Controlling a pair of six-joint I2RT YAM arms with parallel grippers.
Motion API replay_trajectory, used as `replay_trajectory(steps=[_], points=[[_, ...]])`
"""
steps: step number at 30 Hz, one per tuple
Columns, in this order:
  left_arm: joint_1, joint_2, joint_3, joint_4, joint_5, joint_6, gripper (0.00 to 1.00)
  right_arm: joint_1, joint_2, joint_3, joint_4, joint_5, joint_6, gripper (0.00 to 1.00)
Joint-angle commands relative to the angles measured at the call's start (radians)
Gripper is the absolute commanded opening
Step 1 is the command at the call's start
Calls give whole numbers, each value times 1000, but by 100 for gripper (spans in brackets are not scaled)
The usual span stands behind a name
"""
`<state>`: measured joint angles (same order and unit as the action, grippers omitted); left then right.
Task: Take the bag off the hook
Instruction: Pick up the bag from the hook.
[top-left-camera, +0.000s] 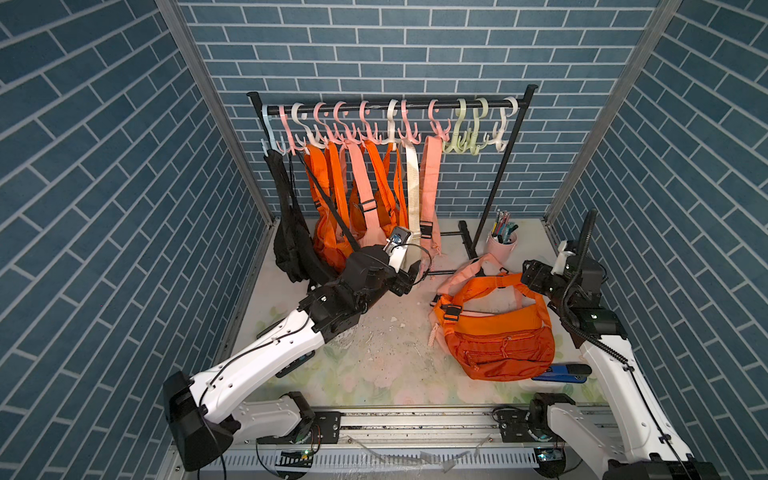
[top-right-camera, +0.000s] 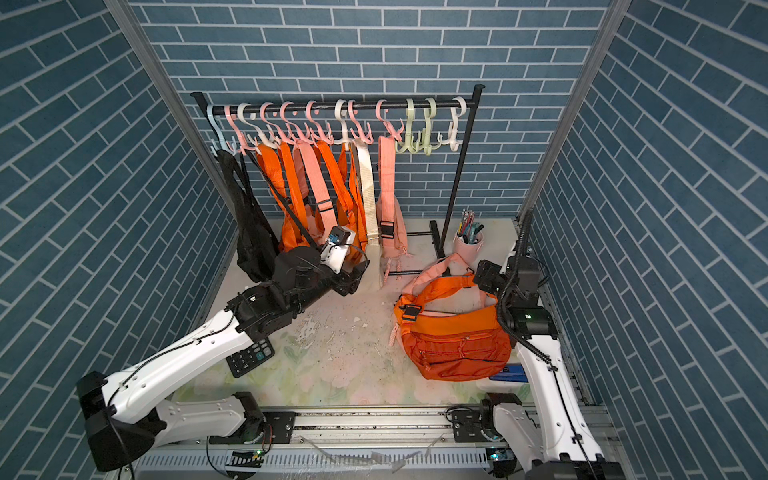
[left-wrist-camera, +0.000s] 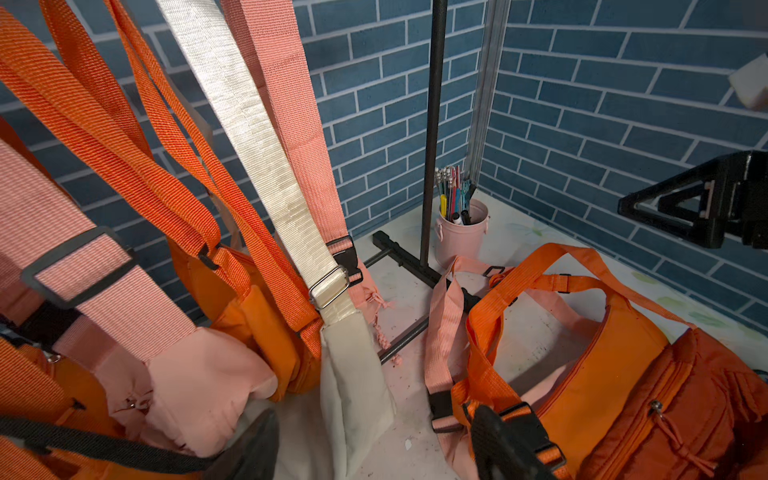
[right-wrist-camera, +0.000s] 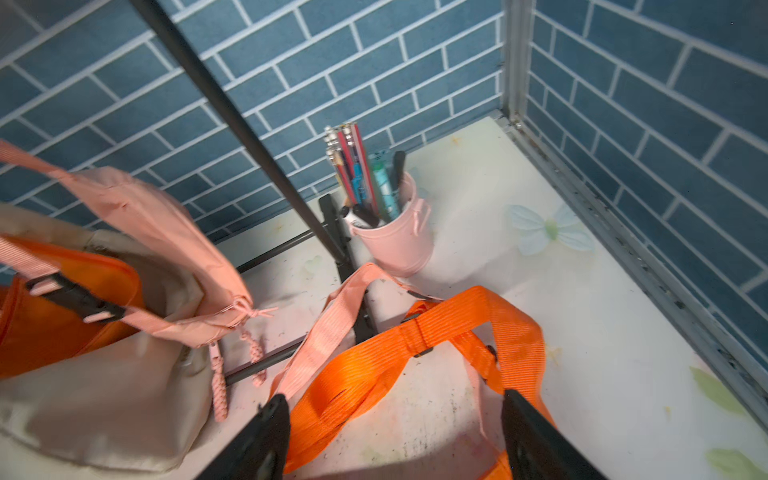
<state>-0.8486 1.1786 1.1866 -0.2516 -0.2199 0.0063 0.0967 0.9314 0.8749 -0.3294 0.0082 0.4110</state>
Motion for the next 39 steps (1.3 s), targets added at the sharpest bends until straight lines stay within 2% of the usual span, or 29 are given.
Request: replay_trajectory(steps=[1, 5, 9, 15, 23, 39], points=[[6, -54, -15, -115, -39, 74, 75, 68, 44, 59, -17, 25, -38, 79], [6, -124, -51, -146, -94, 108, 78, 125, 80, 82, 11, 20, -33, 78], [8, -193, -116, -121, -188, 130, 81, 207, 141, 134, 12, 67, -59, 78], [18, -276, -179, -103, -236, 115, 82, 276, 201, 171, 54, 105, -73, 77], [49, -361, -293, -72, -242, 106, 83, 310, 253, 207, 130, 51, -95, 77], [52, -423, -300, -71, -247, 130, 83, 322, 441, 405, 188, -42, -145, 75]])
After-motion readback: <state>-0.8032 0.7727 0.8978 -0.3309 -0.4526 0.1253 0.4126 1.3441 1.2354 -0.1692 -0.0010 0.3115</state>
